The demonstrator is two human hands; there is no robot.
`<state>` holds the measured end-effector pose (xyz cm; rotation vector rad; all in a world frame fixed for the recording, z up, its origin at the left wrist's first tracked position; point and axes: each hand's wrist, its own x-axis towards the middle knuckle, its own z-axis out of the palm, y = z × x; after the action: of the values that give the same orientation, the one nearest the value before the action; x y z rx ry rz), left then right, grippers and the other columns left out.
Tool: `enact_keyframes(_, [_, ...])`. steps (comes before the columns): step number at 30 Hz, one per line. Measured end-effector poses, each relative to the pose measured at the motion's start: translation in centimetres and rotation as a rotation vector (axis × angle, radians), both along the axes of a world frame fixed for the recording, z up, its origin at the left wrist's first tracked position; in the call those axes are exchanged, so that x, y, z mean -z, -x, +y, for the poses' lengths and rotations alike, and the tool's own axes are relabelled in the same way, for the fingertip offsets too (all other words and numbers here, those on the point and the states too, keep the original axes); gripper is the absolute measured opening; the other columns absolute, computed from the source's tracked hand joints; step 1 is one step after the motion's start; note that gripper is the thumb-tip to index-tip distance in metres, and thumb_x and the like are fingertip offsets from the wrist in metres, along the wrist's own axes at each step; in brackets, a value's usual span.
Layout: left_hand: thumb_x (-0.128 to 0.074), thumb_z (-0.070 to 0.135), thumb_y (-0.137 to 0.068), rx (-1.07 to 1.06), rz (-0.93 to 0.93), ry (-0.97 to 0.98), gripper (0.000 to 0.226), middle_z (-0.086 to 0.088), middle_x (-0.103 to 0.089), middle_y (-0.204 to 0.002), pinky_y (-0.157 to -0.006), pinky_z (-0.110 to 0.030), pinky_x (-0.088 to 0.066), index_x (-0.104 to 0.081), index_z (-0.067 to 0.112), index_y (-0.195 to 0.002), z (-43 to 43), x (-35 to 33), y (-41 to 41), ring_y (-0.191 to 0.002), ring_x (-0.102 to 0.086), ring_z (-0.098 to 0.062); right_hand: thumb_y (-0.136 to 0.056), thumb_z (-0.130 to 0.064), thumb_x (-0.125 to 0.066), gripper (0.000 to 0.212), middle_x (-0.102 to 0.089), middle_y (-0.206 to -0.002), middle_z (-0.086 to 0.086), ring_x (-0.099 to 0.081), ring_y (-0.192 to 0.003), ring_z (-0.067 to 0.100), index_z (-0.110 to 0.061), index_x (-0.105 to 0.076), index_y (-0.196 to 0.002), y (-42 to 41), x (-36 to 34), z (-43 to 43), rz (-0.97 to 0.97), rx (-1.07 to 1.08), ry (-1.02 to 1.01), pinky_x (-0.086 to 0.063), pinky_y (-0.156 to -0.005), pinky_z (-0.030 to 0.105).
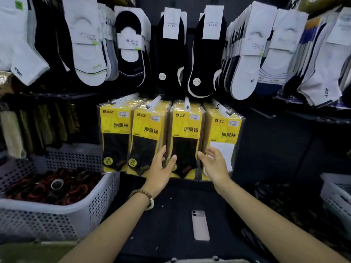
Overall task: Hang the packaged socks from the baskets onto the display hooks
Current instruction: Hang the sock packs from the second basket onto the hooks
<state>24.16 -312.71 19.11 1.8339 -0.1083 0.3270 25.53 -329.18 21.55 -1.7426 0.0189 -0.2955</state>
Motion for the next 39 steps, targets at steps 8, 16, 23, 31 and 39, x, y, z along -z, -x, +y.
enact_keyframes(8, [-0.05,0.04,-0.094,0.075,0.368,-0.097,0.056,0.009,-0.034,-0.146,-0.104,-0.028,-0.037,-0.033,0.023,-0.145,-0.7,13.7,9.4,-0.133,-0.036,-0.013,-0.092,-0.018,-0.06,0.04,-0.056,-0.128,0.011,-0.055,-0.11,0.019,-0.004,-0.051,-0.128,8.9,14.1,-6.7,0.379,-0.099,0.128,-0.045,-0.094,0.031])
enact_keyframes(16, [-0.058,0.027,-0.093,-0.028,0.827,-0.148,0.044,-0.013,-0.053,-0.135,-0.101,-0.032,-0.041,-0.051,0.005,-0.13,-2.5,27.1,17.8,-0.118,-0.054,-0.026,-0.092,-0.008,-0.06,0.036,-0.063,-0.11,0.02,-0.059,-0.086,0.024,-0.006,-0.048,-0.126,17.2,28.0,-12.3,0.839,-0.143,0.301,-0.053,-0.074,0.028])
enact_keyframes(23, [-0.054,0.034,-0.094,0.155,1.066,-0.298,0.035,-0.009,-0.067,-0.079,-0.086,-0.04,-0.052,-0.064,0.007,-0.074,-2.7,31.8,21.3,-0.07,-0.063,-0.023,-0.088,-0.038,-0.065,0.078,-0.03,-0.153,0.01,-0.033,-0.138,0.029,-0.008,-0.026,-0.148,20.1,33.0,-13.9,1.251,-0.284,0.226,-0.033,-0.106,0.033])
enact_keyframes(31, [-0.058,0.048,-0.087,0.193,1.107,-0.305,0.048,-0.009,-0.065,-0.111,-0.087,-0.029,-0.048,-0.058,0.008,-0.114,-3.0,33.4,23.2,-0.097,-0.06,-0.021,-0.077,-0.024,-0.079,0.077,-0.05,-0.138,0.016,-0.048,-0.126,0.03,-0.002,-0.04,-0.14,21.7,35.4,-13.5,1.199,-0.235,0.272,-0.041,-0.106,0.042])
enact_keyframes(39, [-0.056,0.048,-0.089,0.139,1.182,-0.191,0.062,-0.007,-0.047,-0.142,-0.106,-0.037,-0.039,-0.042,0.012,-0.138,-2.8,33.3,23.0,-0.125,-0.048,-0.024,-0.058,-0.053,-0.083,0.122,-0.026,-0.155,0.012,-0.03,-0.14,0.028,-0.007,-0.017,-0.15,21.2,31.7,-12.2,1.16,-0.328,0.087,-0.028,-0.112,0.037])
